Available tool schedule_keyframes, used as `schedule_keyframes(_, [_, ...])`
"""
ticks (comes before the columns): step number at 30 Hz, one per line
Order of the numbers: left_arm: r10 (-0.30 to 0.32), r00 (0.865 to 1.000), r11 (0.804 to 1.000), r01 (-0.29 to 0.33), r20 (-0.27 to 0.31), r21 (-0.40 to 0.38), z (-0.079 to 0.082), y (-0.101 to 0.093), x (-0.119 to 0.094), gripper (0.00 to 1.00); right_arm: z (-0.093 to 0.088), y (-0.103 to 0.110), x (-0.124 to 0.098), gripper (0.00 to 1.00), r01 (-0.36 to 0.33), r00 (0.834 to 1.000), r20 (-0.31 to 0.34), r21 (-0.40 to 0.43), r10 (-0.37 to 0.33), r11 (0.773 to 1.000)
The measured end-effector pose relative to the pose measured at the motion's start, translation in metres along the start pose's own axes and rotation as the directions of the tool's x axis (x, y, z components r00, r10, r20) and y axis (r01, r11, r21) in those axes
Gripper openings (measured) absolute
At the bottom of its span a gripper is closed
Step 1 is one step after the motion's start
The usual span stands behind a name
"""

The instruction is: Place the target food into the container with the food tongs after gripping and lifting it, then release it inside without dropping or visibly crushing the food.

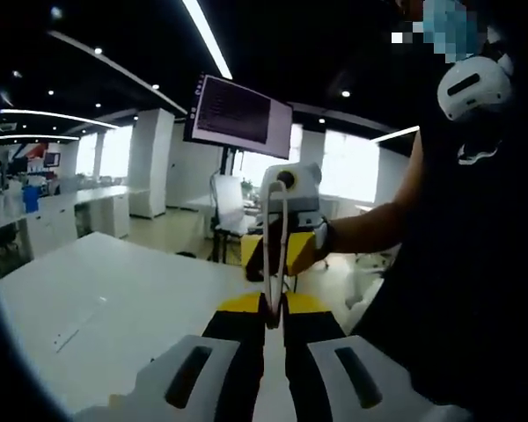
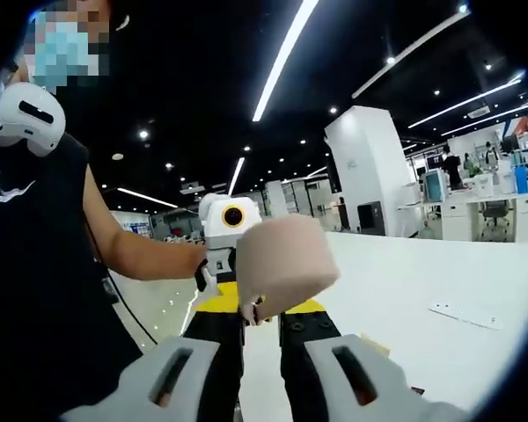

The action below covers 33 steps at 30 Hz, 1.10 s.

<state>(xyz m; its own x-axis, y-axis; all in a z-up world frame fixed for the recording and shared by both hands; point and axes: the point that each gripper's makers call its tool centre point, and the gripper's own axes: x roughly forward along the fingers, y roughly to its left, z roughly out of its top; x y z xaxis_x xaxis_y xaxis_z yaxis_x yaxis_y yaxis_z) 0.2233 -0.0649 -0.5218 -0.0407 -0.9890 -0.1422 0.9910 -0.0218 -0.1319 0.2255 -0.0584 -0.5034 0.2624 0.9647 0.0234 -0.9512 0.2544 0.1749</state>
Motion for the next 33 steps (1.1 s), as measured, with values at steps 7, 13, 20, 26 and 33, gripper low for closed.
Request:
schedule_keyframes(7, [-0.012,1.0,1.0,0.012,-0.009,-0.005,-0.003,-0.002,-0.002,0.02,-0.003,0.001,0.003,0.14,0.005,1.0,0.016,0.023,-0.005,1.0])
schedule_keyframes(13, [-0.024,1.0,1.0,0.024,-0.011,-0.012,-0.007,-0.002,0.001,0.02,-0.012,0.003,0.013,0.15,-0.005,0.999,-0.035,0.037,0.006,0.999])
schedule_keyframes(20, [-0.021,1.0,1.0,0.021,0.018,-0.007,-0.004,0.001,-0.001,0.03,-0.006,0.0,0.01,0.15,0.006,1.0,-0.026,0.042,-0.005,0.999])
schedule_keyframes(26, [-0.014,0.999,1.0,0.014,0.031,-0.018,-0.007,0.002,0.0,0.03,-0.002,-0.002,0.007,0.15,0.011,1.0,-0.005,0.011,-0.011,1.0])
schedule_keyframes(33, [-0.011,0.999,1.0,0.012,0.052,-0.027,-0.005,-0.001,-0.001,0.03,0.003,0.003,0.009,0.15,0.014,1.0,-0.003,-0.022,-0.014,1.0])
